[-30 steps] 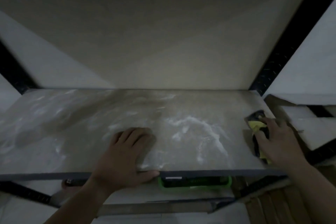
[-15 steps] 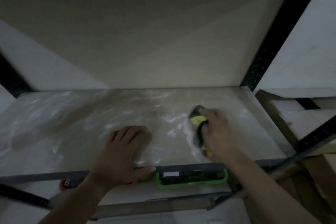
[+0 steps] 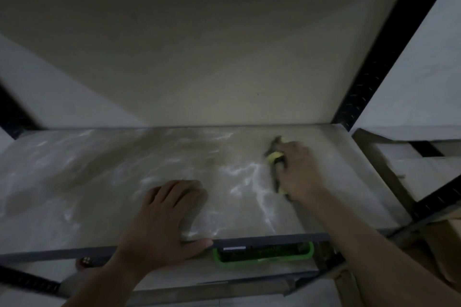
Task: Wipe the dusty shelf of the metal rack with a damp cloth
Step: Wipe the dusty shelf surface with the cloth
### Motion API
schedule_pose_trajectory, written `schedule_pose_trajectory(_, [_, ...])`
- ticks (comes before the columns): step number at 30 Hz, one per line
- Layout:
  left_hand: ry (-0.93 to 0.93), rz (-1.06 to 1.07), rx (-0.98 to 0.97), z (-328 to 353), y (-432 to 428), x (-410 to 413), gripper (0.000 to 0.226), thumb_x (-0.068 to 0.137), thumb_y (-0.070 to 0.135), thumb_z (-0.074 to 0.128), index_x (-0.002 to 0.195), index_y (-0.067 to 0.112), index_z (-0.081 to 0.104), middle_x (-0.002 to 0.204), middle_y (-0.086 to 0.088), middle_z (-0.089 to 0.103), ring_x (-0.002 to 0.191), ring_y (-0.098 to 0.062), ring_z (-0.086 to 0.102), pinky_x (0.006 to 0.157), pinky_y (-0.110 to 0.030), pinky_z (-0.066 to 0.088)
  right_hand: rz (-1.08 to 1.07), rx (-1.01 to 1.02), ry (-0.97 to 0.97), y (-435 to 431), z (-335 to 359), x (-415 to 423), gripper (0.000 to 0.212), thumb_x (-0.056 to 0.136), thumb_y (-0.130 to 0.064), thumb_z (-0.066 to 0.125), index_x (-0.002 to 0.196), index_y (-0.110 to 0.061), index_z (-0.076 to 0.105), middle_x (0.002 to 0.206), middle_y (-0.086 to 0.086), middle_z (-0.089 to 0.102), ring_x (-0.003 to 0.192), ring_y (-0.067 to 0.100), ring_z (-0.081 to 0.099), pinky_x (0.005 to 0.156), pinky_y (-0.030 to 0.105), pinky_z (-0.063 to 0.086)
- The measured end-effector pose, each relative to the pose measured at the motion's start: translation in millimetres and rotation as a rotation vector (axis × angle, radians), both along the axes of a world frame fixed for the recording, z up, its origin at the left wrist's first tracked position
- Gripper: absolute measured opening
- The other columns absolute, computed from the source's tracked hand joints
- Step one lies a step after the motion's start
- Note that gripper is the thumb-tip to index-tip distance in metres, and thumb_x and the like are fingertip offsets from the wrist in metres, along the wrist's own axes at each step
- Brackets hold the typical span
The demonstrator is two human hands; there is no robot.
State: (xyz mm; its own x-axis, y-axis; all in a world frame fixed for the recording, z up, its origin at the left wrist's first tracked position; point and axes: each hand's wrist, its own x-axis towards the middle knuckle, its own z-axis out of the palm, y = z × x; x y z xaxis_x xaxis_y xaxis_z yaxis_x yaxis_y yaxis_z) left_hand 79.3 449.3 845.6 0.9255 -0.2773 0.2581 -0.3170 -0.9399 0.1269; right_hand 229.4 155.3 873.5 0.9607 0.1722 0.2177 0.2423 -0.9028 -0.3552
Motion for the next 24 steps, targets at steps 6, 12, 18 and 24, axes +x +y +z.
schedule_pose_trajectory(6, [-0.014,-0.013,-0.017,-5,2,3,0.089,0.076,0.089,0.055,0.139,0.026,0.061,0.147,0.005,0.053,0.133,-0.025,0.053,0.104,-0.040,0.038,0.467,0.119,0.048,5,35,13,0.050,0.072,-0.009,0.051,0.119,-0.015,0.066,0.121,0.005,0.064,0.107,0.024,0.062,0.095,0.025,0.043])
schedule_pose_trajectory(12, [-0.003,-0.004,-0.021,-5,2,2,0.090,0.074,0.088,0.057,0.139,0.025,0.061,0.146,0.005,0.053,0.134,-0.024,0.052,0.106,-0.039,0.037,-0.145,-0.219,0.148,-58,24,65,0.048,0.093,-0.029,0.044,0.140,-0.018,0.043,0.140,0.015,0.048,0.124,0.037,0.048,0.105,0.046,0.039])
schedule_pose_trajectory(18, [0.050,0.019,-0.033,0,0,0,0.093,0.077,0.093,0.043,0.140,0.027,0.059,0.146,0.008,0.051,0.135,-0.021,0.049,0.107,-0.038,0.038,0.092,-0.145,0.013,-1,-10,48,0.051,0.079,-0.029,0.044,0.127,-0.017,0.058,0.123,0.013,0.060,0.097,0.039,0.057,0.088,0.043,0.048])
schedule_pose_trajectory(24, [0.019,0.010,-0.046,1,-1,0,0.091,0.074,0.088,0.057,0.139,0.024,0.060,0.145,0.007,0.053,0.133,-0.022,0.051,0.107,-0.037,0.036,0.544,-0.039,0.094,21,6,-7,0.052,0.078,-0.007,0.054,0.128,-0.021,0.058,0.137,-0.001,0.054,0.119,0.020,0.049,0.104,0.033,0.036])
